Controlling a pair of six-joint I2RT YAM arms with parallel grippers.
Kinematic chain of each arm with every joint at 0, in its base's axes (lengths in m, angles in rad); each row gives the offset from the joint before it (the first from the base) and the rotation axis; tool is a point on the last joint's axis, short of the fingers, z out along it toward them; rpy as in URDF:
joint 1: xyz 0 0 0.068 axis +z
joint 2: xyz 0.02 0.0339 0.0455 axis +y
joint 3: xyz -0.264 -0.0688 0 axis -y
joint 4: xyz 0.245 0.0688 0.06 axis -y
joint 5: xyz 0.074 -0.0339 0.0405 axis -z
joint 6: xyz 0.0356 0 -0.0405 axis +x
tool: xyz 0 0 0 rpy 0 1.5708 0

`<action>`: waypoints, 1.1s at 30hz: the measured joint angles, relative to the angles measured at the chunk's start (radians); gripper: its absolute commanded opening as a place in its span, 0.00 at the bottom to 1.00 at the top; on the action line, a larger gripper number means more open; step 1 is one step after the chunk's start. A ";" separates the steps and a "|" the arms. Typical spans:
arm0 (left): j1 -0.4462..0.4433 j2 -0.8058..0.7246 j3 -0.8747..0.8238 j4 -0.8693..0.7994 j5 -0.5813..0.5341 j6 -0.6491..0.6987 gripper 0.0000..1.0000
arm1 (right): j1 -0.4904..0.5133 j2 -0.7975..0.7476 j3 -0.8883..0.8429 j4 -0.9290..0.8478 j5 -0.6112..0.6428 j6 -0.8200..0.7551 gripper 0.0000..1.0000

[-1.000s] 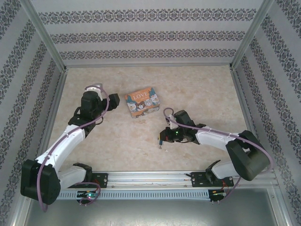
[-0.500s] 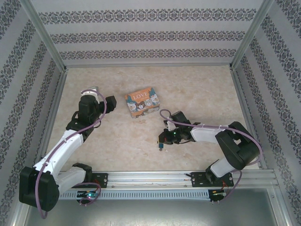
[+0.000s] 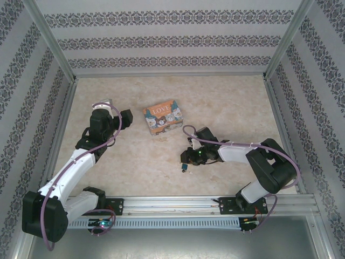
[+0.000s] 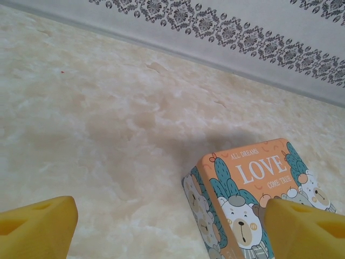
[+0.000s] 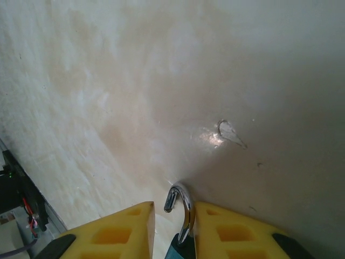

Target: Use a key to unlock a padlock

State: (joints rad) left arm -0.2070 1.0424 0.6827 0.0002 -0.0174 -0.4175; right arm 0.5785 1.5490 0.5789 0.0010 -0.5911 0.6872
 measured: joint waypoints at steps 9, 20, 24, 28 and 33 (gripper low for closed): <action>0.018 -0.008 0.000 -0.002 -0.040 0.019 0.90 | -0.029 -0.085 0.043 -0.103 0.061 -0.060 0.32; 0.048 -0.024 0.000 -0.029 -0.141 0.037 1.00 | -0.100 -0.190 0.148 -0.242 0.231 -0.211 0.35; 0.078 -0.026 0.001 -0.045 -0.159 0.056 0.99 | -0.135 -0.248 0.200 -0.271 0.318 -0.296 0.41; 0.110 -0.026 0.005 -0.046 -0.167 0.077 0.99 | -0.176 -0.327 0.211 -0.274 0.405 -0.370 0.42; 0.170 -0.020 0.006 -0.045 -0.163 0.082 0.99 | -0.229 -0.405 0.211 -0.267 0.467 -0.437 0.50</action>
State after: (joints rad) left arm -0.0372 1.0225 0.6884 -0.0452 -0.1799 -0.3359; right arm 0.3496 1.1439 0.7895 -0.2657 -0.1242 0.2504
